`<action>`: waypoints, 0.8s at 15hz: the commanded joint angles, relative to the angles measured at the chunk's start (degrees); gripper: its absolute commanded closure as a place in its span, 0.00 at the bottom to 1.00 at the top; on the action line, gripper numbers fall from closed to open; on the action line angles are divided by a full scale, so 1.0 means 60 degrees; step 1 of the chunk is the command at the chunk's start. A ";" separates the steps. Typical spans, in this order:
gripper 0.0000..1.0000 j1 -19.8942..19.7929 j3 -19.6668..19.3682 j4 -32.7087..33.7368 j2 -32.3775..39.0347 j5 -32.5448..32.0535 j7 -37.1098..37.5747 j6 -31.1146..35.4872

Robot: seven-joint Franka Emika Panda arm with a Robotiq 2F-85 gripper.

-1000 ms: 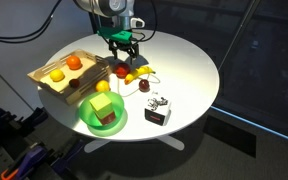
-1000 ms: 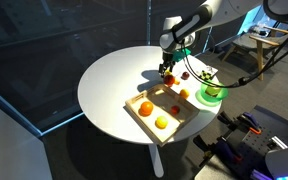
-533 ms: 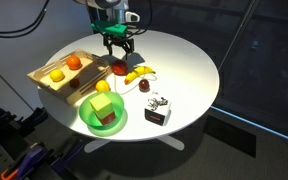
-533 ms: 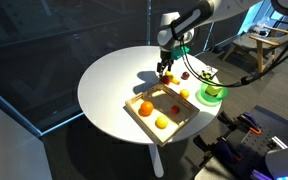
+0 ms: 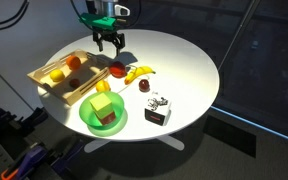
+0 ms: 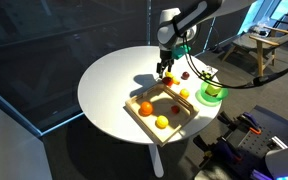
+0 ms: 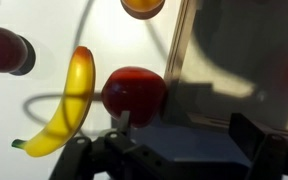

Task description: Remove the apple from the crate and put it on the table

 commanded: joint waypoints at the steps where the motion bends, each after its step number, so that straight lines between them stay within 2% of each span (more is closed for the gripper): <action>1: 0.00 0.0139 0.0073 -0.1131 -0.0991 0.0063 0.0408 0.0173; 12: 0.00 0.0461 0.0065 -0.3376 -0.3015 0.0081 0.1339 0.0515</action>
